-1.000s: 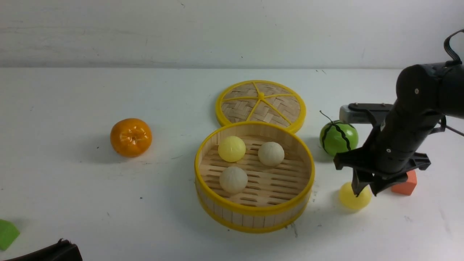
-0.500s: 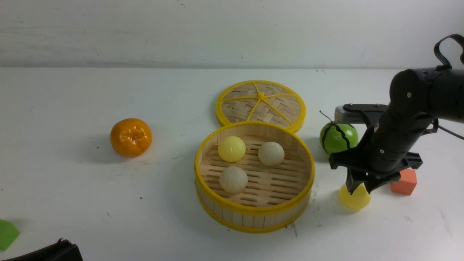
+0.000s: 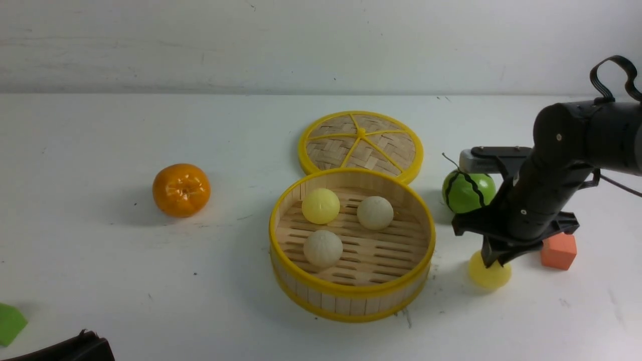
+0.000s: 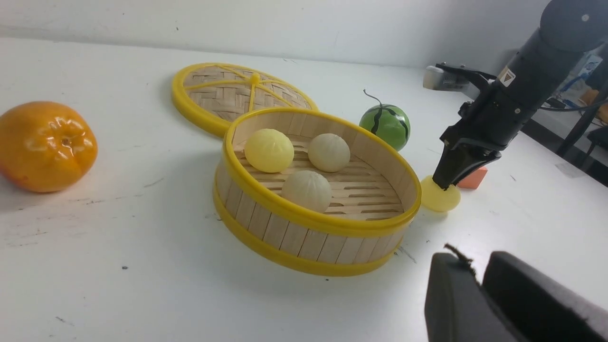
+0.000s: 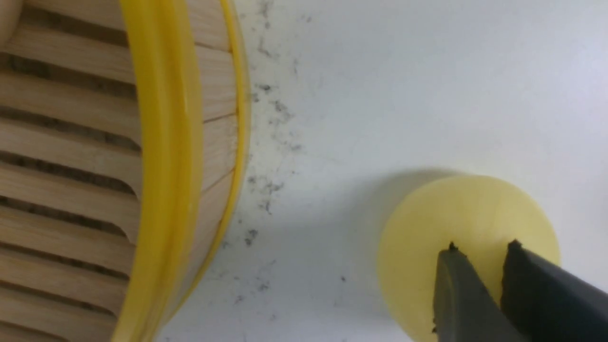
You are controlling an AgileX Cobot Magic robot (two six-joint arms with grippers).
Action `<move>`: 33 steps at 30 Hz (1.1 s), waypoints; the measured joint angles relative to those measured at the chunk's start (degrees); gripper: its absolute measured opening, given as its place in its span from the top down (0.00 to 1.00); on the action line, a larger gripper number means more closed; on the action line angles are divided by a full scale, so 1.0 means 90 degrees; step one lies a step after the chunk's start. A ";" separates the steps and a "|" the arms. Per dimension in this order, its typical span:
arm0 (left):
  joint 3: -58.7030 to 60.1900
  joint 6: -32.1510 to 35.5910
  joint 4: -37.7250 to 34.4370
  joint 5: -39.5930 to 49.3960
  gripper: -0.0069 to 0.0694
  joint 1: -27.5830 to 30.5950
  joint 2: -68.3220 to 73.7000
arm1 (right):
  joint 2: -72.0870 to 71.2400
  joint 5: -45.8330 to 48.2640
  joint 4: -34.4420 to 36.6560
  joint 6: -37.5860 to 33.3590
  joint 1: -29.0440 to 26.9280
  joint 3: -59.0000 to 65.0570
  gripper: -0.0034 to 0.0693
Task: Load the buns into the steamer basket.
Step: Use the right arm to grab a steamed stuffed bun, then use the right arm to put the steamed stuffed bun into the steamer
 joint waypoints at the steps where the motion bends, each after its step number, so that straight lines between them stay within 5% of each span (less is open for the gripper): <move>1: 0.0000 0.0000 0.0000 0.0000 0.79 0.0000 0.0000 | 0.0000 0.0011 0.0000 -0.0020 0.0000 0.0000 0.81; 8: 0.0000 0.0000 0.0000 0.0000 0.78 0.0000 0.0000 | -0.0056 0.0256 0.0000 -0.0395 0.0000 0.0000 0.96; 13: 0.0000 0.0000 0.0000 0.0000 0.78 0.0000 0.0000 | -0.0577 0.0496 0.0038 -0.0557 0.0089 0.0007 0.96; 19: 0.0000 0.0000 0.0000 0.0000 0.78 0.0000 0.0000 | -0.1587 0.0222 0.1050 -0.1160 0.0949 -0.0012 0.95; 33: 0.0000 0.0000 0.0000 0.0000 0.76 0.0000 0.0000 | -0.0312 -0.1389 0.1420 -0.1395 0.1553 0.0001 0.85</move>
